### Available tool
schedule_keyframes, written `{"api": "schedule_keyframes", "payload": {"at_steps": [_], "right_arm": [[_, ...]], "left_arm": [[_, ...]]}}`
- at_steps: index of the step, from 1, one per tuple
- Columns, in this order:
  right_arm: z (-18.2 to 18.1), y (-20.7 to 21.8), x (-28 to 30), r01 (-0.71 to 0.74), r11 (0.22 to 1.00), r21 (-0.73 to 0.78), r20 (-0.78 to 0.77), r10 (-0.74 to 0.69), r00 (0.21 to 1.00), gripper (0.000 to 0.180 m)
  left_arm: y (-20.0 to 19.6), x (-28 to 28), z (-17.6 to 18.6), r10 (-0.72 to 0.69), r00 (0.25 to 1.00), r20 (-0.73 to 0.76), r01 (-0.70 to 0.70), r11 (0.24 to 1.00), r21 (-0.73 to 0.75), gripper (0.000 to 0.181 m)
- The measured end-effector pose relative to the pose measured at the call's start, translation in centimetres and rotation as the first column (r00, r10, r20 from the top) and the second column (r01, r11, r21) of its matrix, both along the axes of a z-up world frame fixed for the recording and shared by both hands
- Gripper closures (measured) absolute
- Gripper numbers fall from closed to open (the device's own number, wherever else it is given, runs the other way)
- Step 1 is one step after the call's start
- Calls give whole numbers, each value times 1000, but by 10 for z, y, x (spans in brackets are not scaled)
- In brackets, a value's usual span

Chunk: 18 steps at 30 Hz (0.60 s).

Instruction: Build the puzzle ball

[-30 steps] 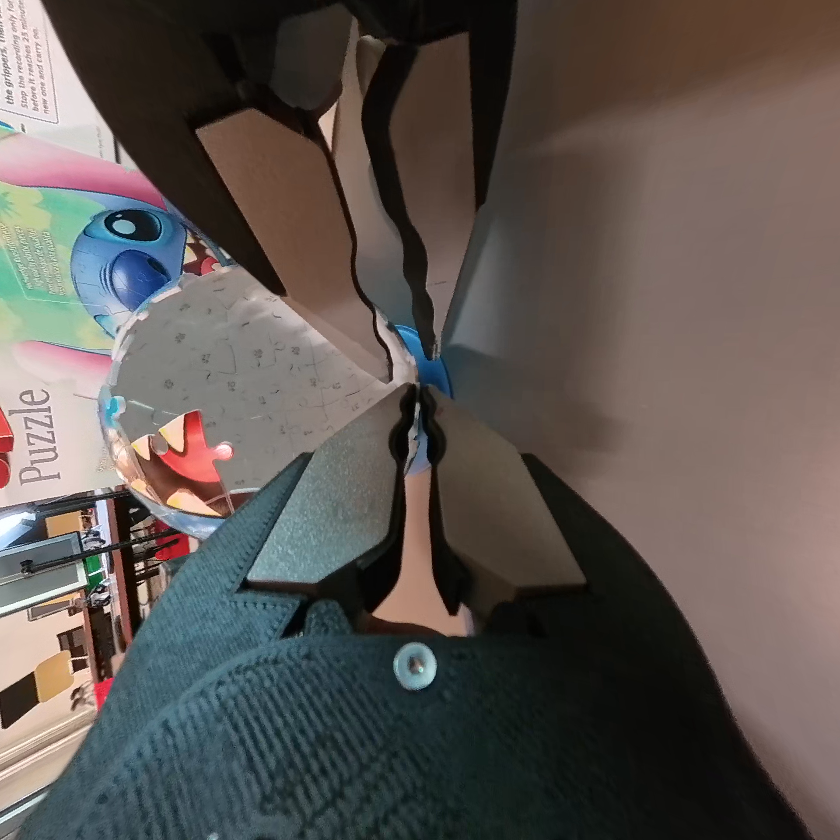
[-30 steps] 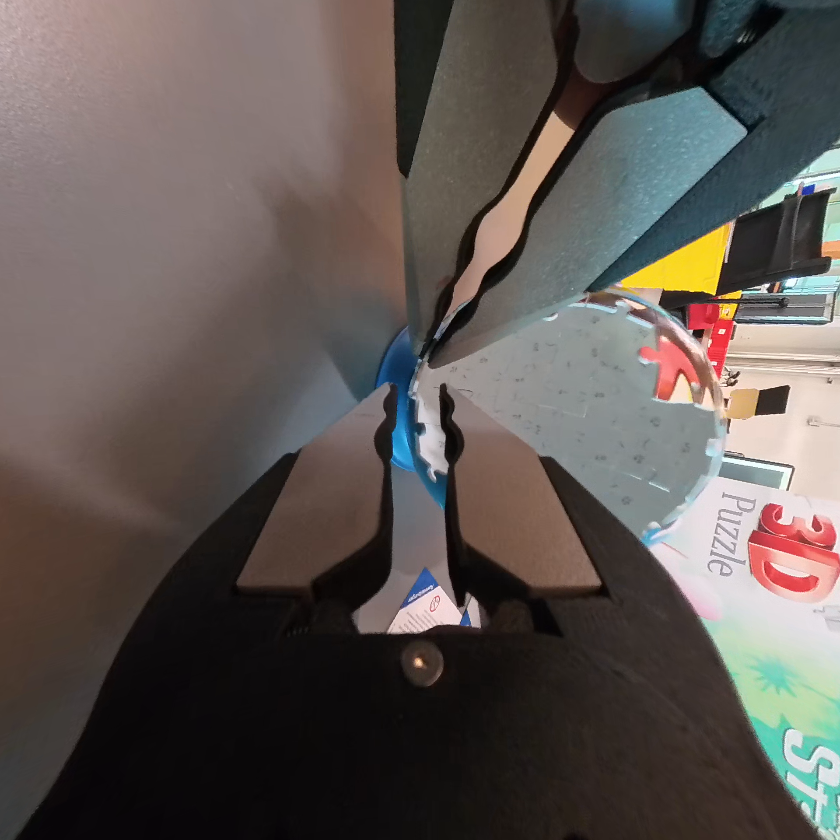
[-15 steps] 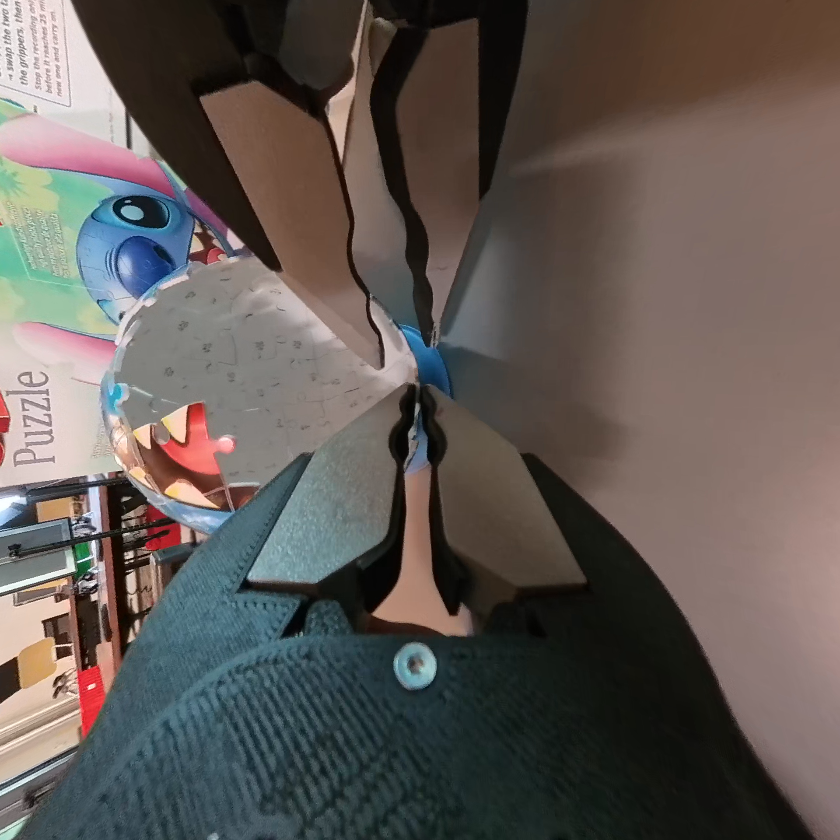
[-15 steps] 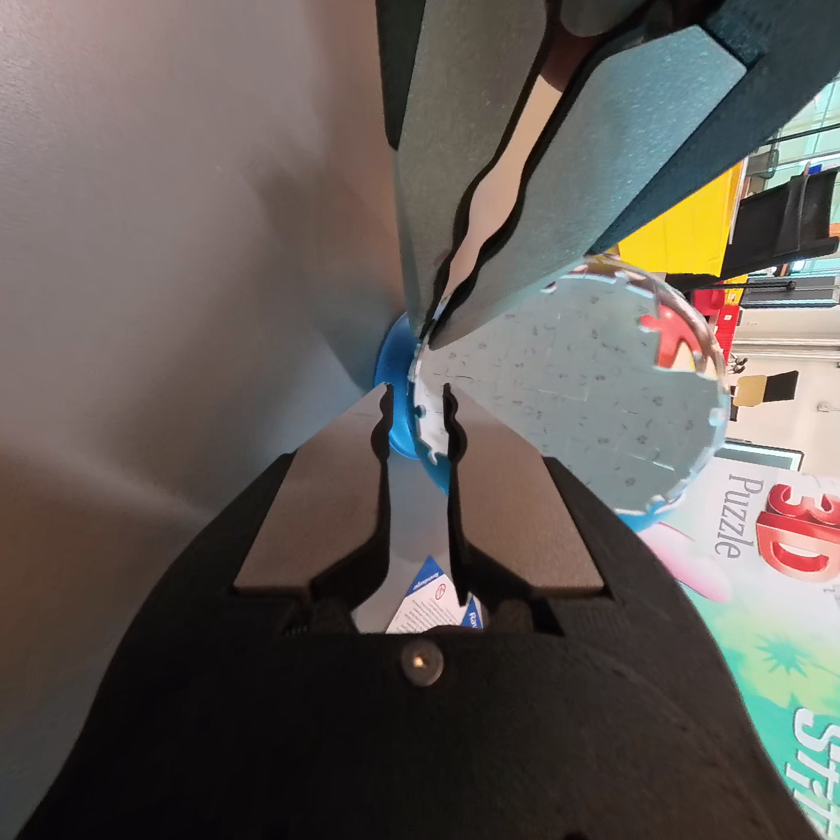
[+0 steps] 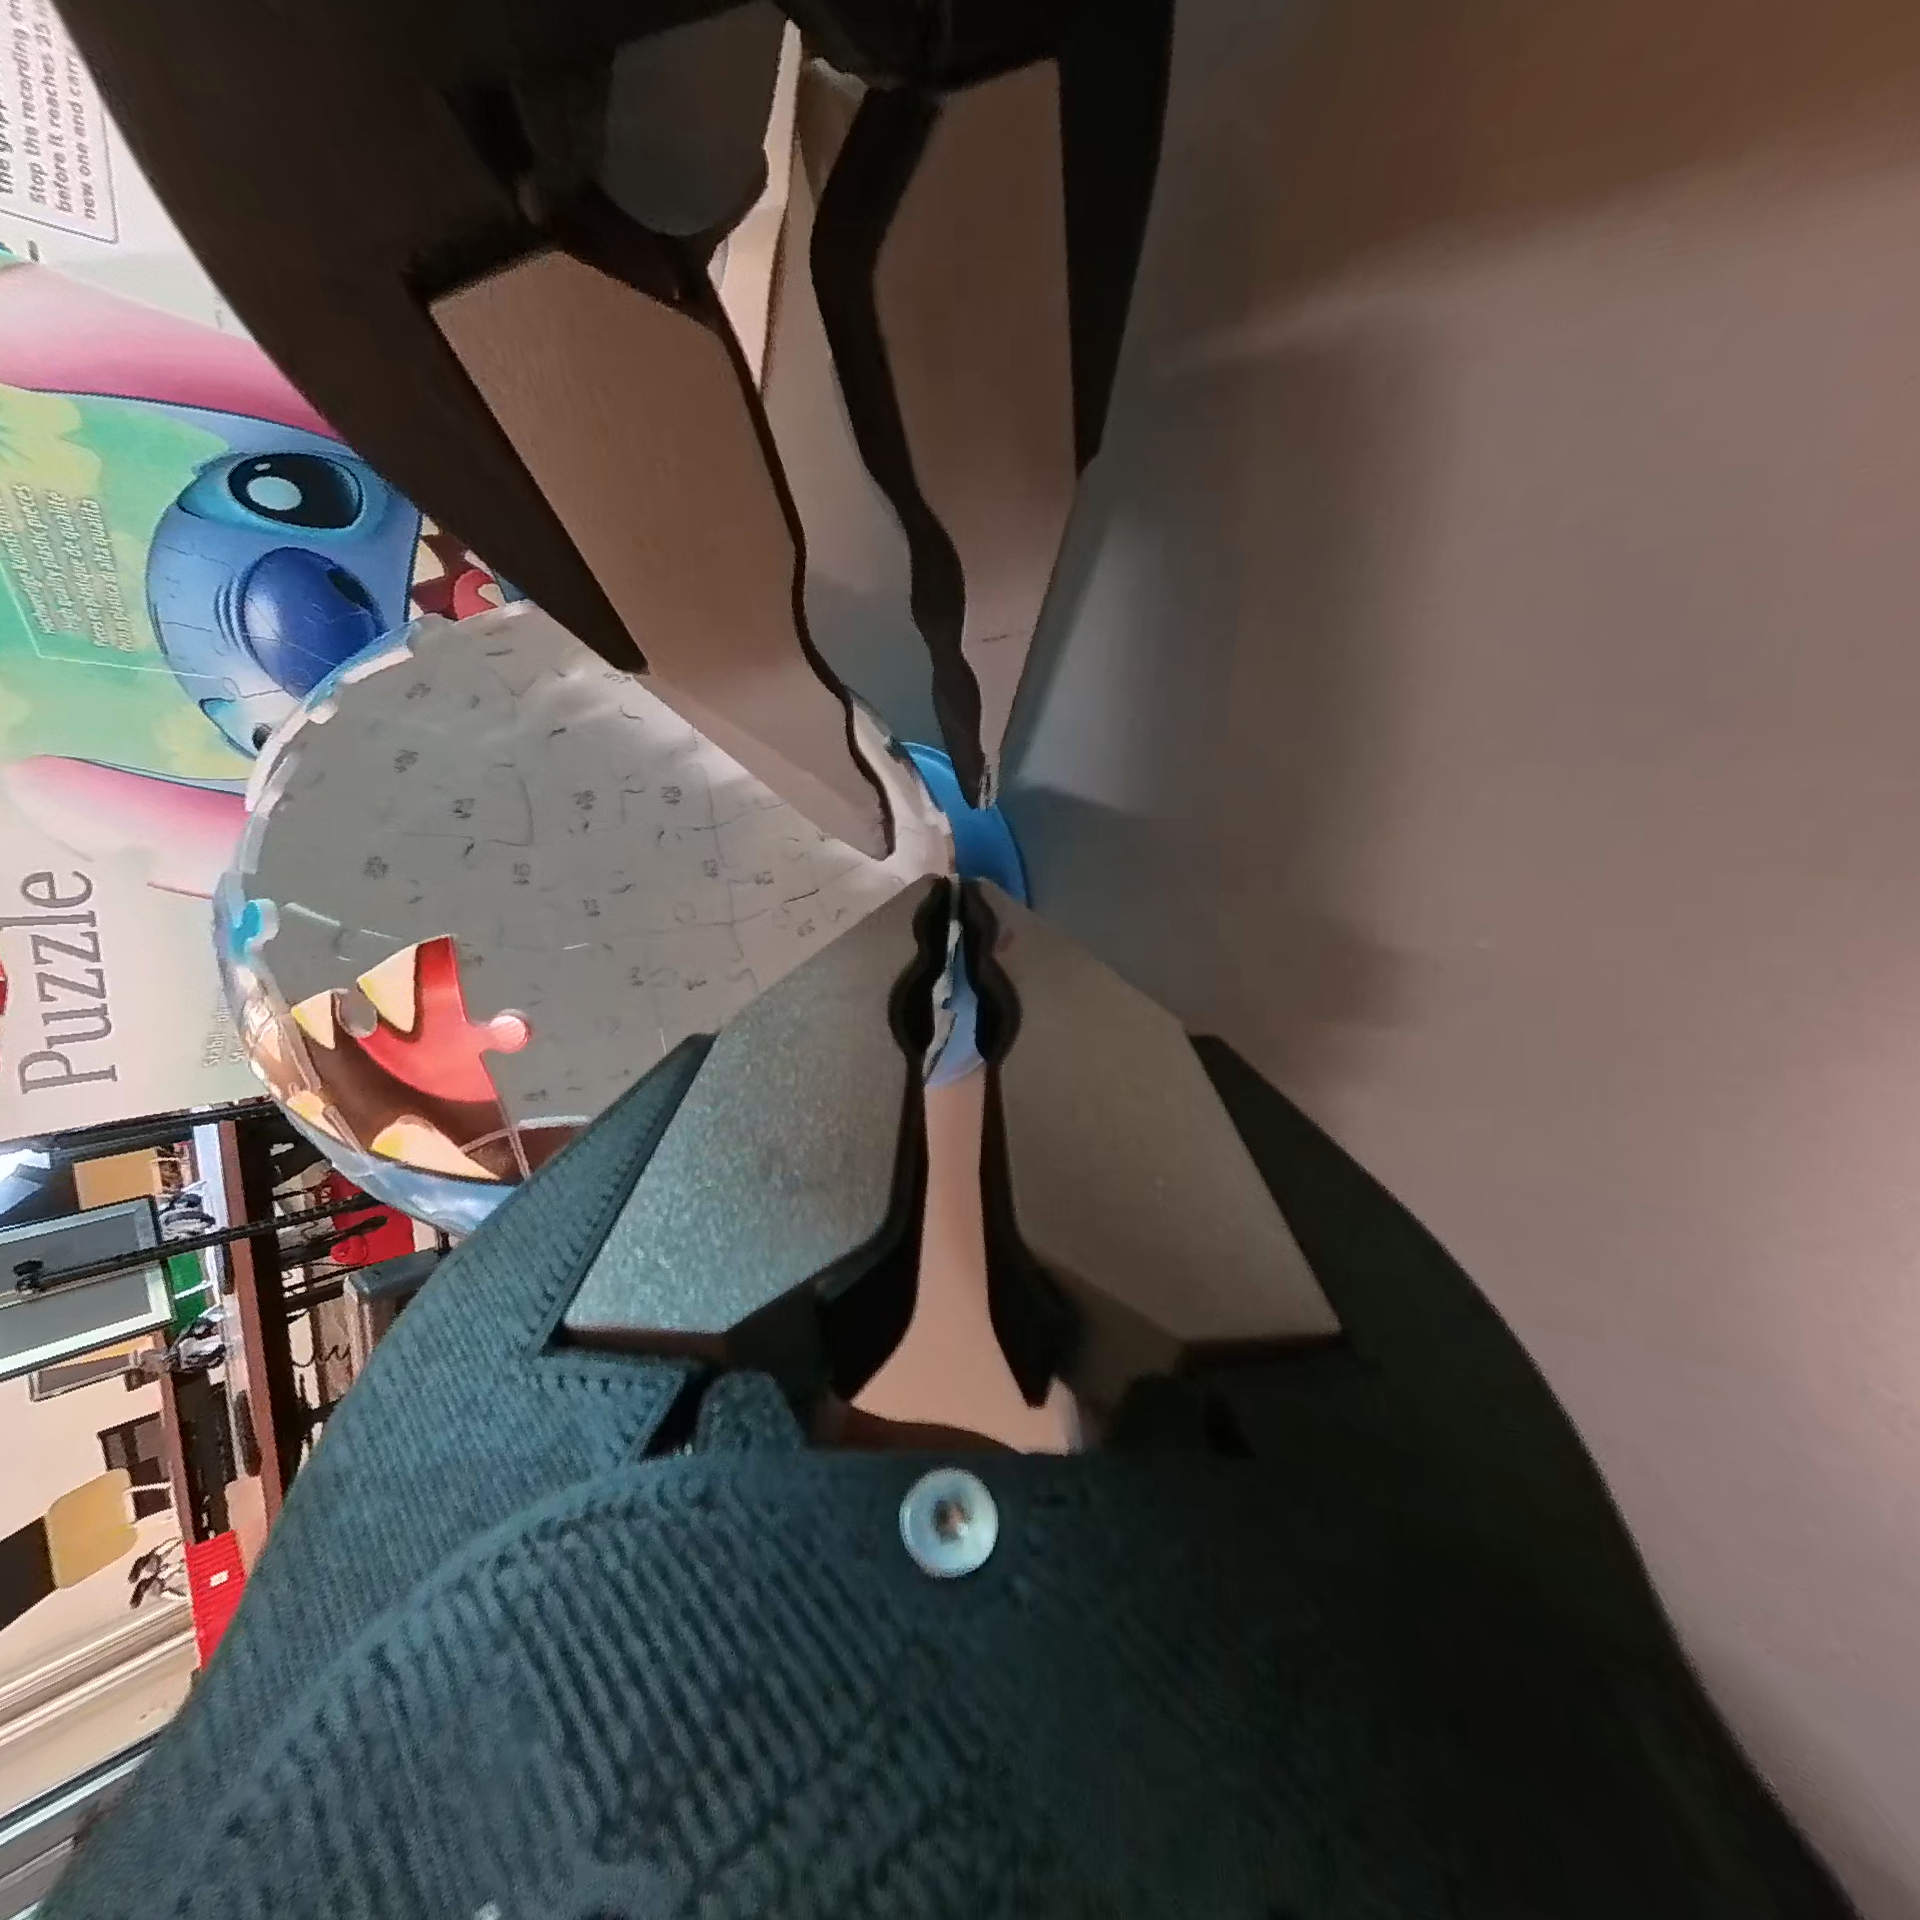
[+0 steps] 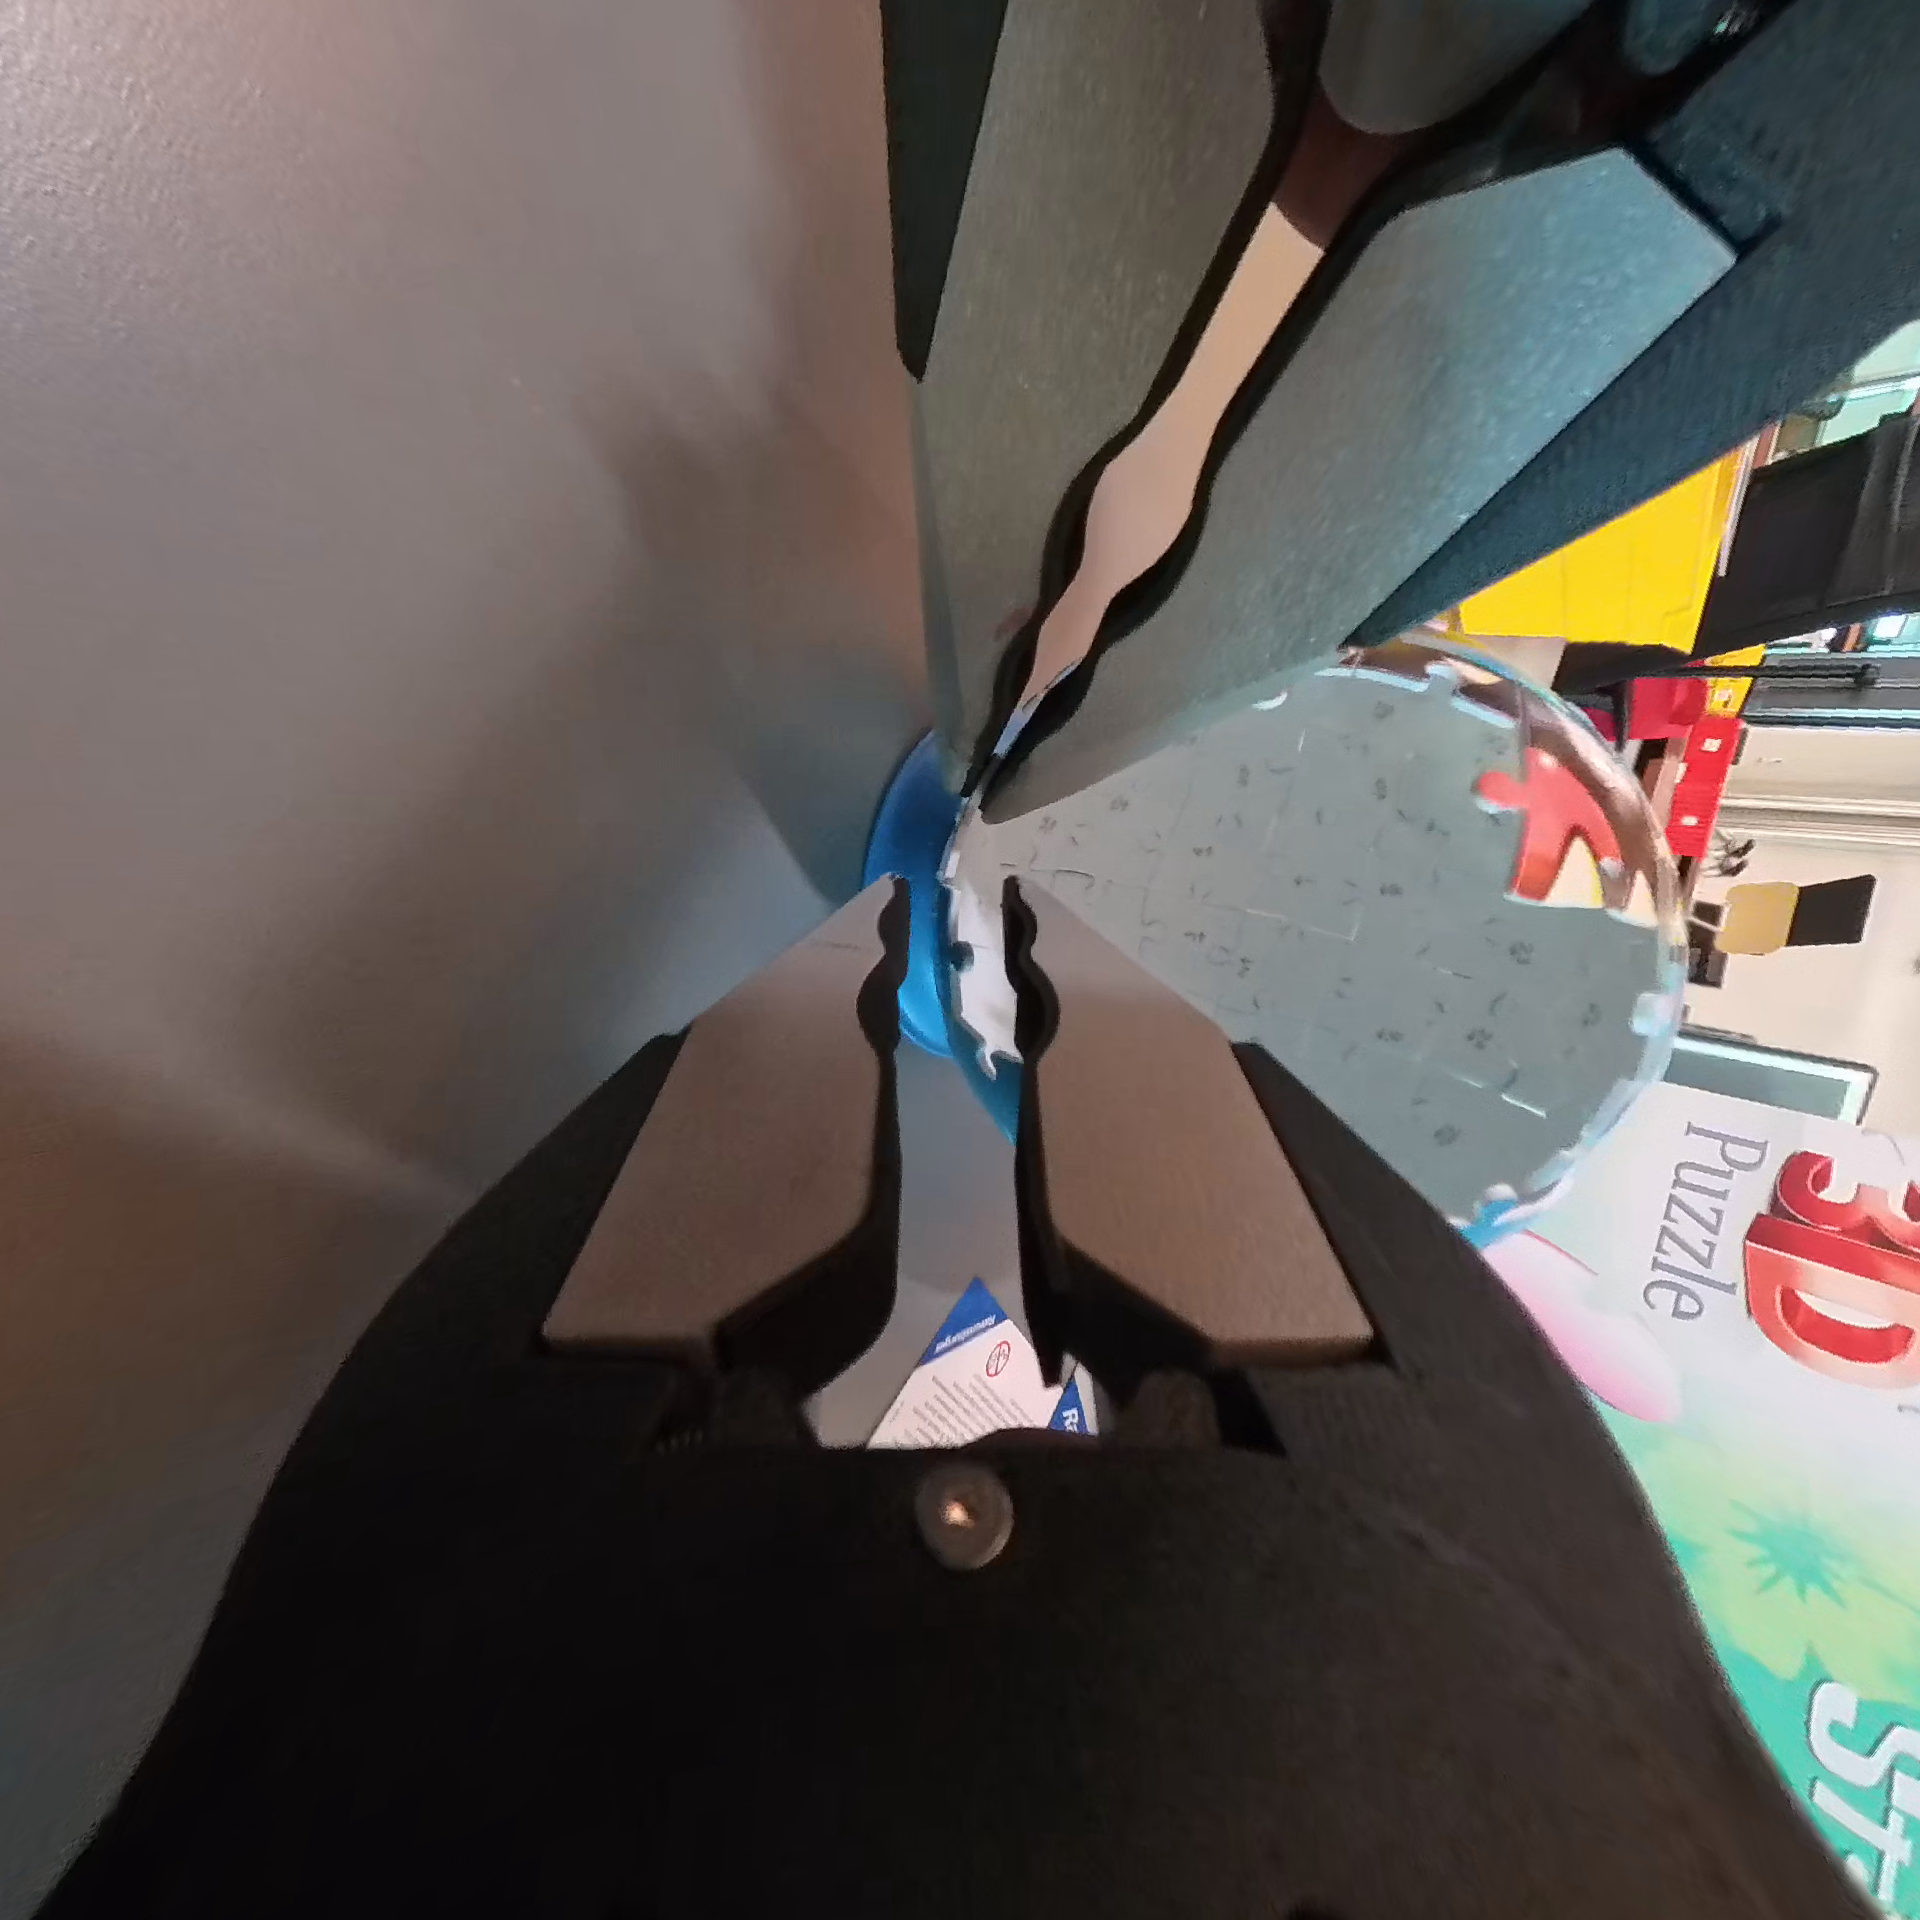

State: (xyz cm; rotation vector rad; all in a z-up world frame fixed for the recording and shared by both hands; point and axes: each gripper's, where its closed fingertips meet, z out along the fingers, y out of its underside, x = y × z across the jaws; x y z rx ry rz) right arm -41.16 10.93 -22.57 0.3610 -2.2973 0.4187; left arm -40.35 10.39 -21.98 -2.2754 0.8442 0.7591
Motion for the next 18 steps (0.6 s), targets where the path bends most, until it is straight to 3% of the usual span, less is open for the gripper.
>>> {"api": "schedule_keyframes", "payload": {"at_steps": [18], "right_arm": [[-1,0,-2,-14,996,86,-20,16,1000,173]], "left_arm": [[2,-1,1,-4,1000,-4,4,1000,5,181]]}}
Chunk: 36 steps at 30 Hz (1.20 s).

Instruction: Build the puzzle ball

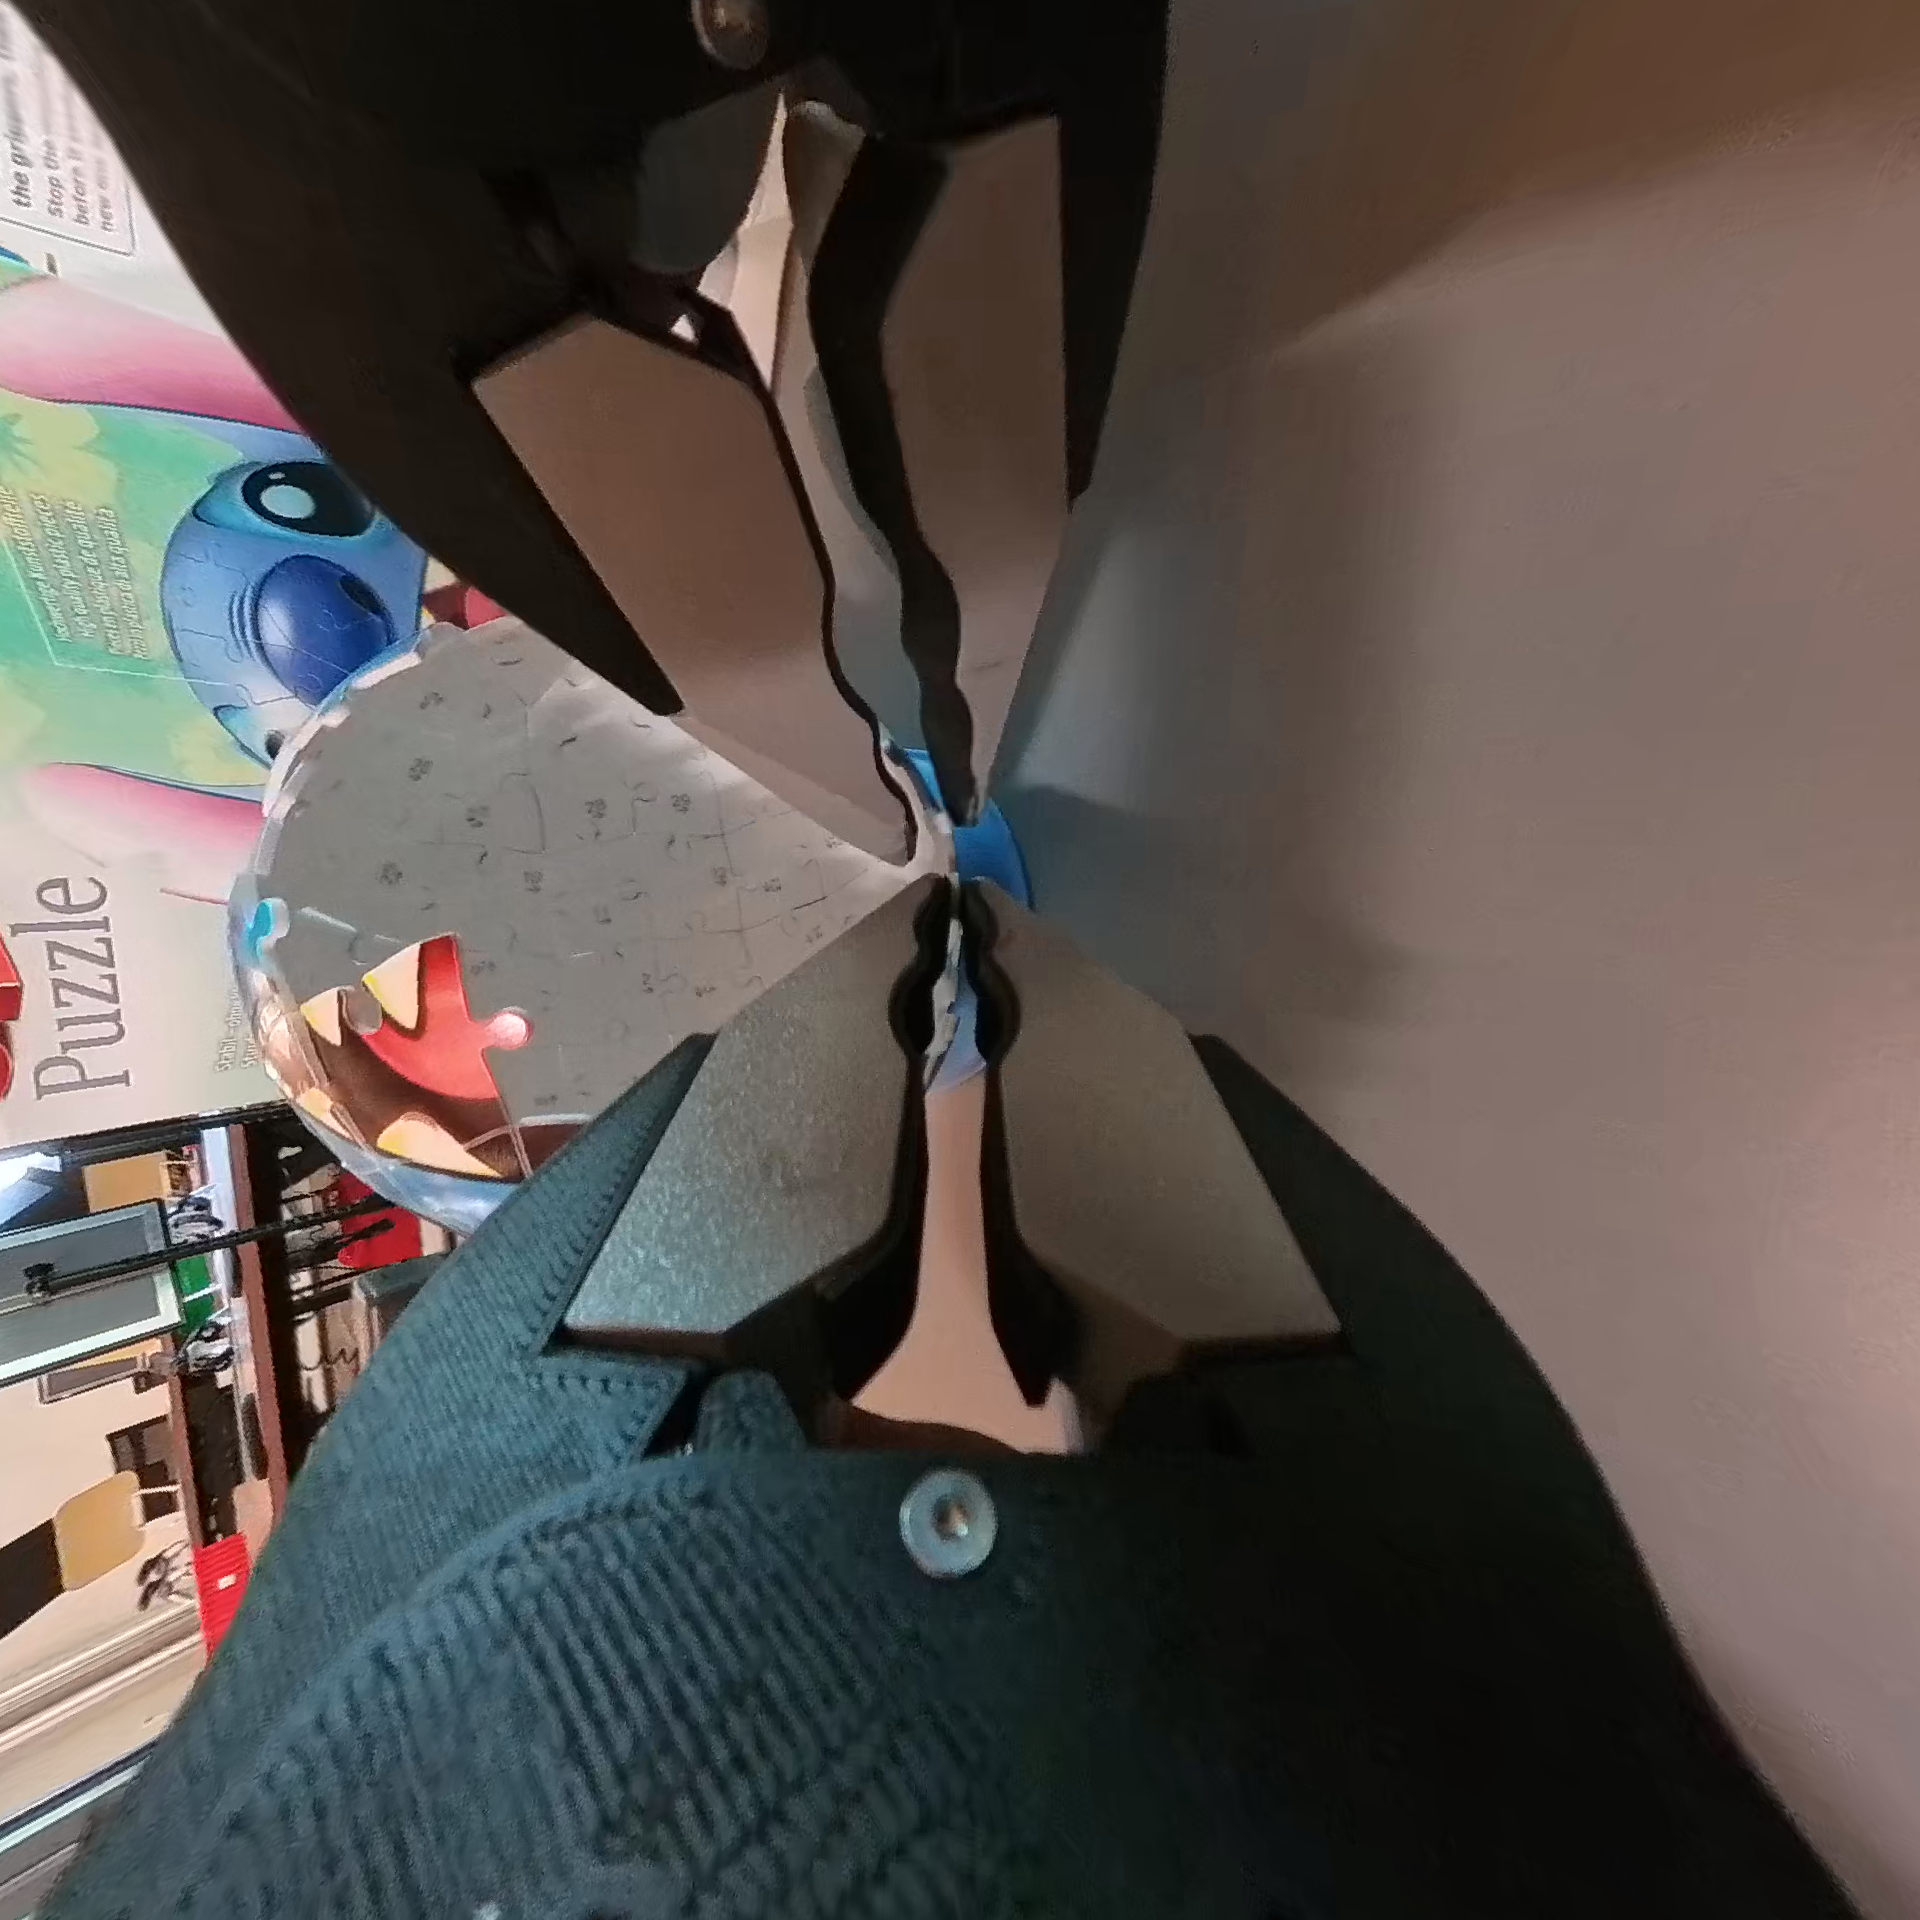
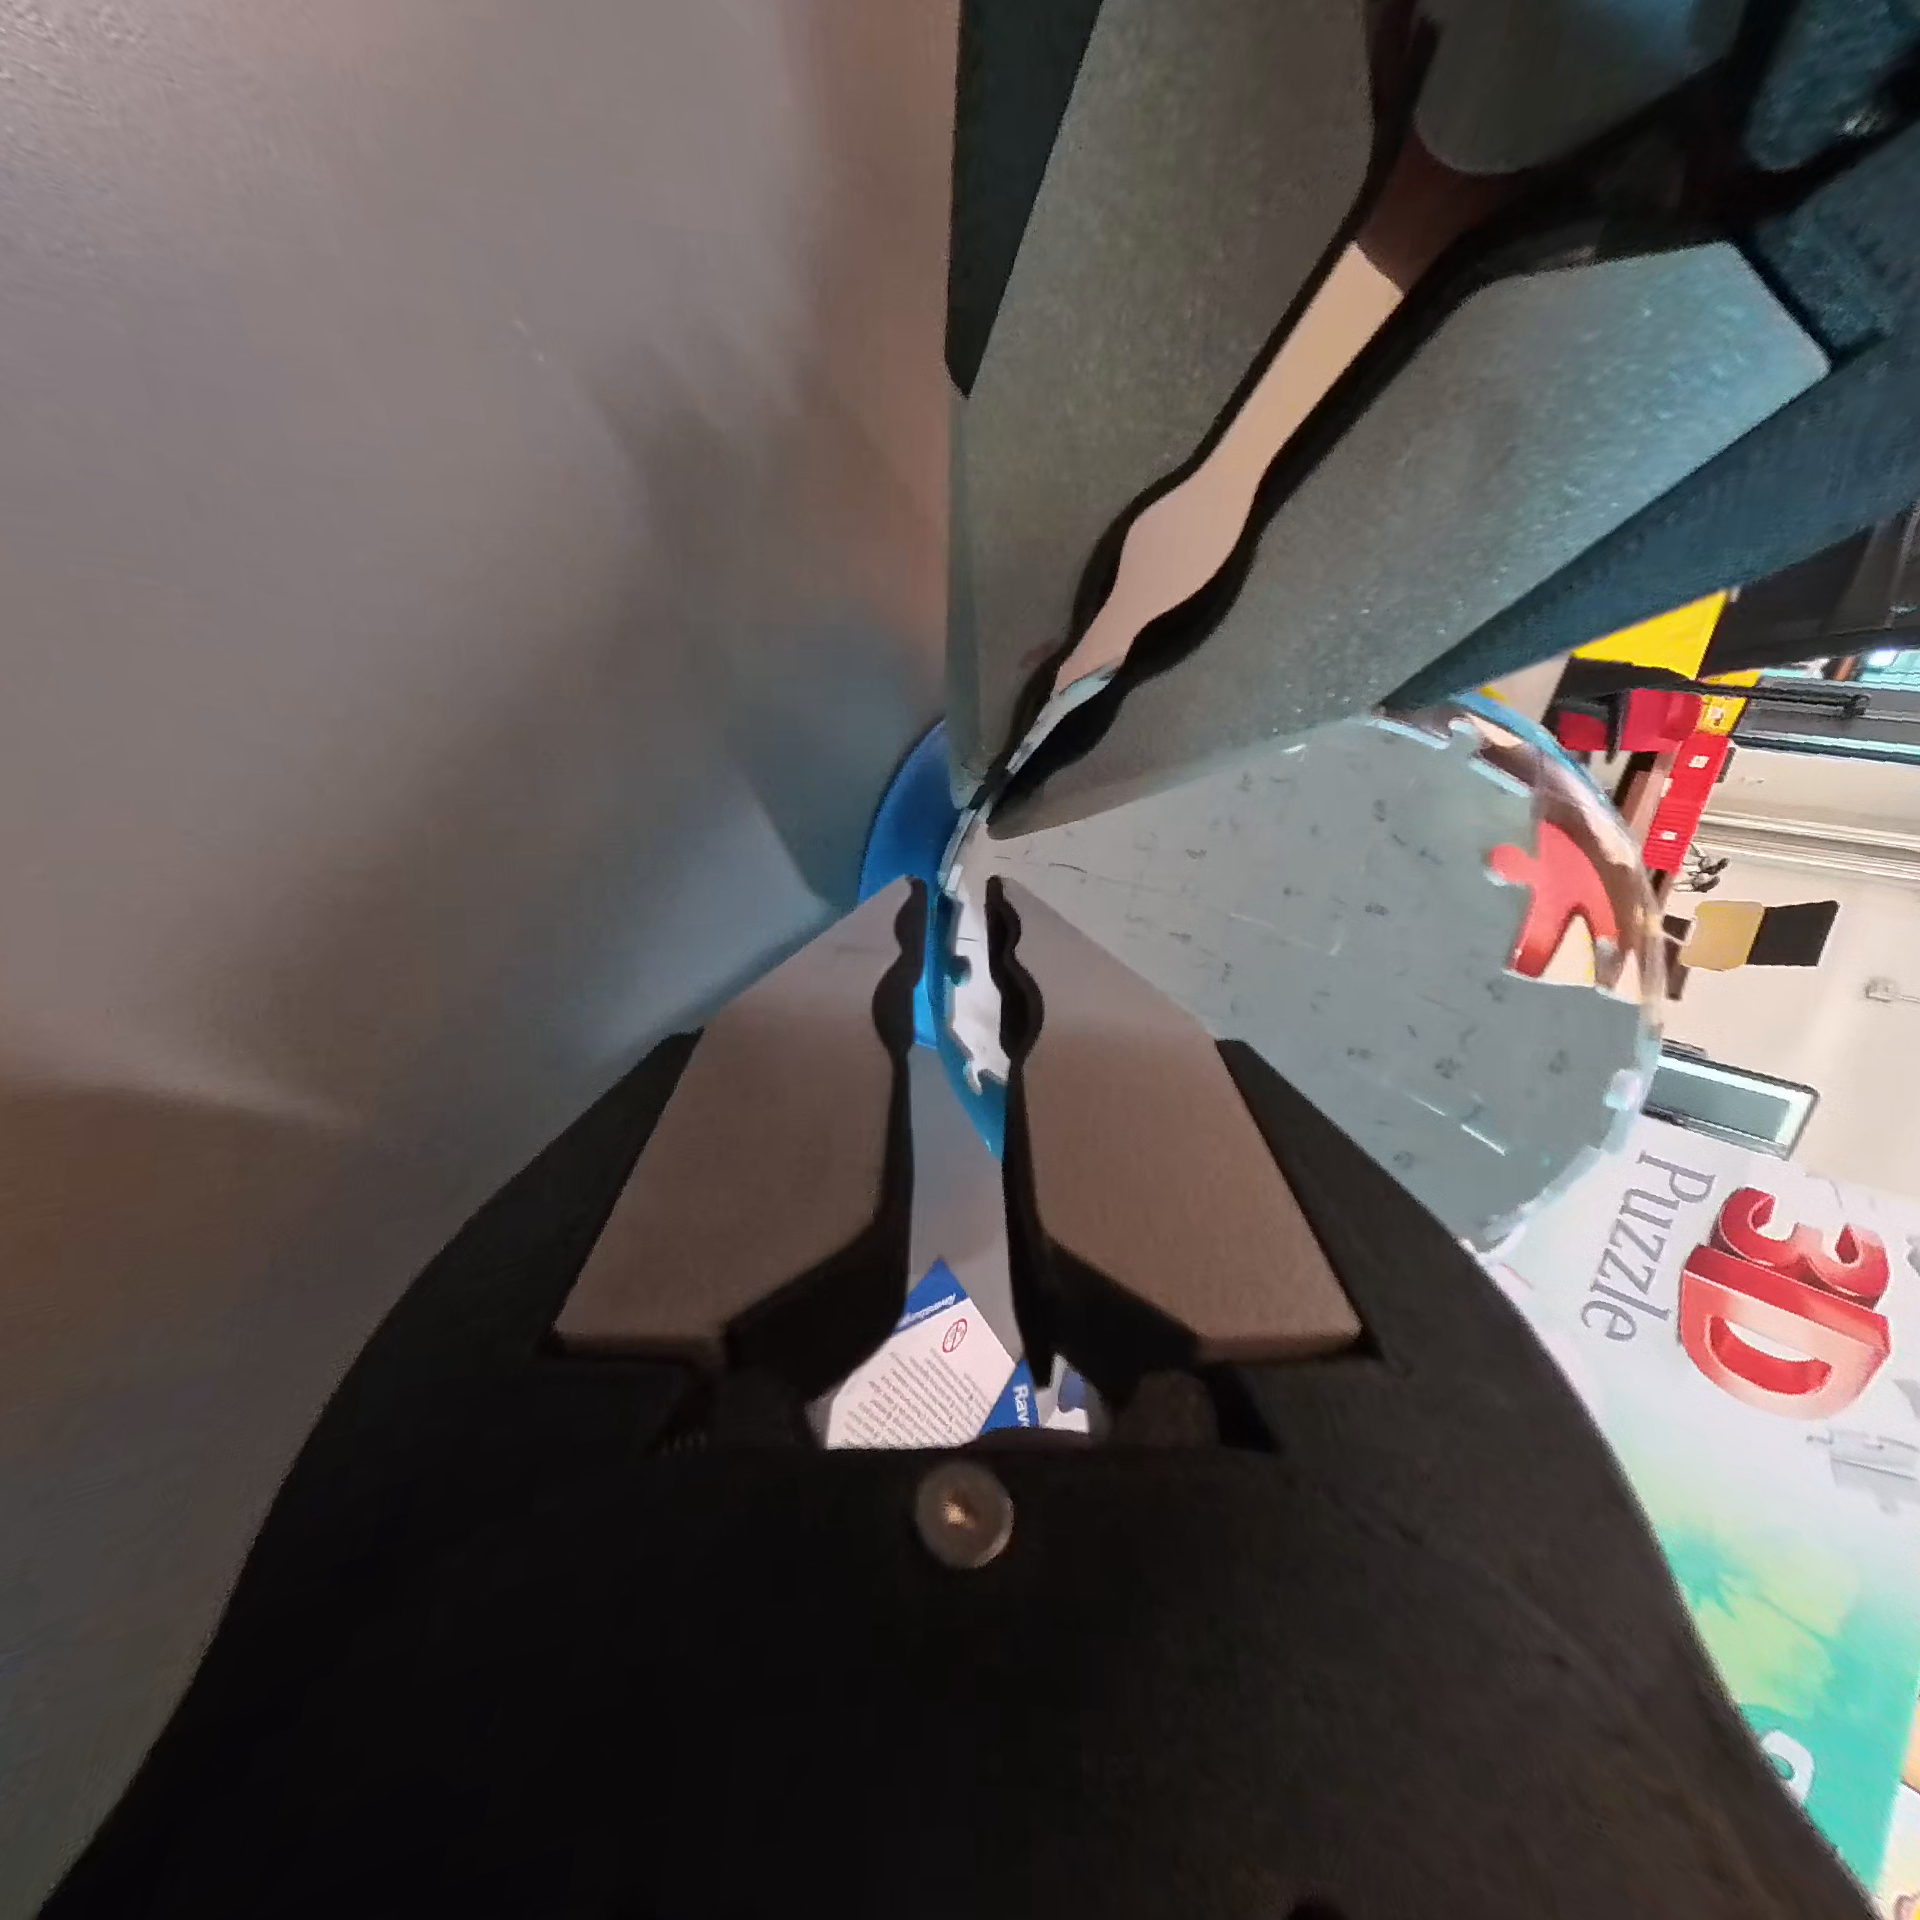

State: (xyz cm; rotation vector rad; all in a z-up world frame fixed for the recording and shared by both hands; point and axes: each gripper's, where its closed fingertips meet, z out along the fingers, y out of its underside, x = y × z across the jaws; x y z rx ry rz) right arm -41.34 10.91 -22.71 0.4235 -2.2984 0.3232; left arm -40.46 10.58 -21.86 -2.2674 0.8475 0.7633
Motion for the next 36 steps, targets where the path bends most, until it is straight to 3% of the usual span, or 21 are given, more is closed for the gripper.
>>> {"api": "schedule_keyframes", "payload": {"at_steps": [14,23,36], "right_arm": [[-3,0,-1,15,1000,15,51,-15,999,179],[-2,2,-2,79,996,-30,94,-76,993,180],[-2,1,0,77,997,-4,102,-76,992,180]], "left_arm": [[0,-2,-2,-8,1000,-26,7,1000,-26,181],[1,-3,-1,33,999,29,-33,999,22,181],[-4,-7,-2,59,998,-17,-57,996,72,177]]}}
